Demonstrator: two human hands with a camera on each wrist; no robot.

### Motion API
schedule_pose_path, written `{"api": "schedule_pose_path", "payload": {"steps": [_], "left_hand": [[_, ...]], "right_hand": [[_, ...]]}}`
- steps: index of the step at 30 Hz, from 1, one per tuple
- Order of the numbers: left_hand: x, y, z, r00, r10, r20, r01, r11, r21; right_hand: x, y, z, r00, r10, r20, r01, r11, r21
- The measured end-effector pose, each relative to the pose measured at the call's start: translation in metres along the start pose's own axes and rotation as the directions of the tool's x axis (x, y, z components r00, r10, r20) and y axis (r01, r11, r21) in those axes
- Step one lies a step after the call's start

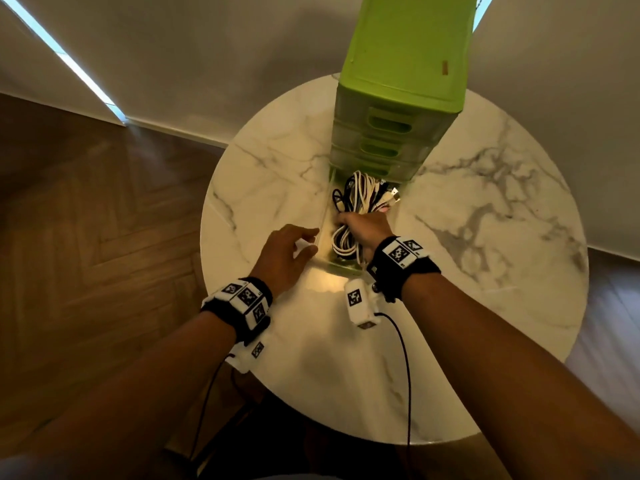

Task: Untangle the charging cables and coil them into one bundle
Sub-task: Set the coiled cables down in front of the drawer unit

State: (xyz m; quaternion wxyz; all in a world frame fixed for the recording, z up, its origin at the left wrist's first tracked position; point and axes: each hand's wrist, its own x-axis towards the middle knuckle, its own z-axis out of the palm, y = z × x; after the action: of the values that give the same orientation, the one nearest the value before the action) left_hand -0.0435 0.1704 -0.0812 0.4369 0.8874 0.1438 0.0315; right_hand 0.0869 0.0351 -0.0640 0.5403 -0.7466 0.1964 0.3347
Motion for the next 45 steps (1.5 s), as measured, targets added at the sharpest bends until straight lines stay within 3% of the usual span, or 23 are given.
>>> {"api": "schedule_pose_path", "payload": {"steps": [3,6,11,13,18,21,22,23,26,29,34,36,40,42,45], "left_hand": [[0.002,-0.007,0.0,0.998,0.053,0.017,-0.052,0.998,-0.029],[0.015,-0.009,-0.011,0.991,0.062,0.12,-0.057,0.997,-0.046],[0.06,0.008,-0.03,0.922,0.345,0.178,-0.346,0.938,-0.023],[0.077,0.023,-0.028,0.869,0.407,0.28,-0.428,0.904,0.015],[0.11,0.032,-0.015,0.67,0.486,0.561,-0.672,0.718,0.181],[0.119,0.029,-0.007,0.575,0.535,0.618,-0.79,0.561,0.249],[0.12,0.028,-0.006,0.567,0.538,0.624,-0.801,0.539,0.263],[0.121,0.029,-0.005,0.568,0.533,0.627,-0.798,0.542,0.263],[0.126,0.03,0.001,0.579,0.503,0.641,-0.778,0.577,0.25],[0.129,0.029,0.006,0.582,0.485,0.653,-0.765,0.599,0.237],[0.129,0.024,0.011,0.599,0.518,0.611,-0.713,0.692,0.112],[0.132,0.023,0.013,0.611,0.515,0.601,-0.666,0.745,0.038],[0.141,0.023,0.011,0.72,0.434,0.542,-0.465,0.881,-0.087],[0.143,0.016,0.012,0.703,0.513,0.492,-0.572,0.82,-0.038],[0.145,0.007,0.02,0.58,0.644,0.499,-0.8,0.565,0.201]], "right_hand": [[0.002,0.0,0.008,0.999,-0.054,0.003,0.054,0.995,-0.087],[0.0,-0.002,0.008,0.998,-0.068,-0.01,0.066,0.989,-0.129],[0.0,-0.002,0.001,0.978,-0.205,-0.024,0.187,0.928,-0.323],[0.002,0.0,-0.005,0.955,-0.293,0.044,0.288,0.884,-0.368],[0.017,0.011,-0.006,0.905,-0.411,0.115,0.406,0.749,-0.524],[0.025,0.013,-0.004,0.825,-0.521,0.218,0.511,0.524,-0.681],[0.024,0.01,-0.005,0.817,-0.51,0.27,0.521,0.45,-0.726],[0.022,0.007,-0.005,0.834,-0.475,0.28,0.499,0.435,-0.749],[0.02,0.004,-0.007,0.893,-0.412,0.183,0.399,0.532,-0.747],[0.01,0.01,-0.014,0.904,-0.414,0.105,0.368,0.632,-0.682],[-0.022,0.025,-0.01,0.811,-0.58,-0.076,0.478,0.732,-0.487],[-0.024,0.031,-0.005,0.782,-0.621,-0.057,0.547,0.727,-0.414],[-0.015,0.043,-0.002,0.814,-0.581,0.032,0.542,0.737,-0.404],[-0.012,0.044,-0.005,0.806,-0.589,0.059,0.544,0.697,-0.467],[-0.009,0.042,-0.01,0.787,-0.609,0.1,0.554,0.625,-0.55]]}}
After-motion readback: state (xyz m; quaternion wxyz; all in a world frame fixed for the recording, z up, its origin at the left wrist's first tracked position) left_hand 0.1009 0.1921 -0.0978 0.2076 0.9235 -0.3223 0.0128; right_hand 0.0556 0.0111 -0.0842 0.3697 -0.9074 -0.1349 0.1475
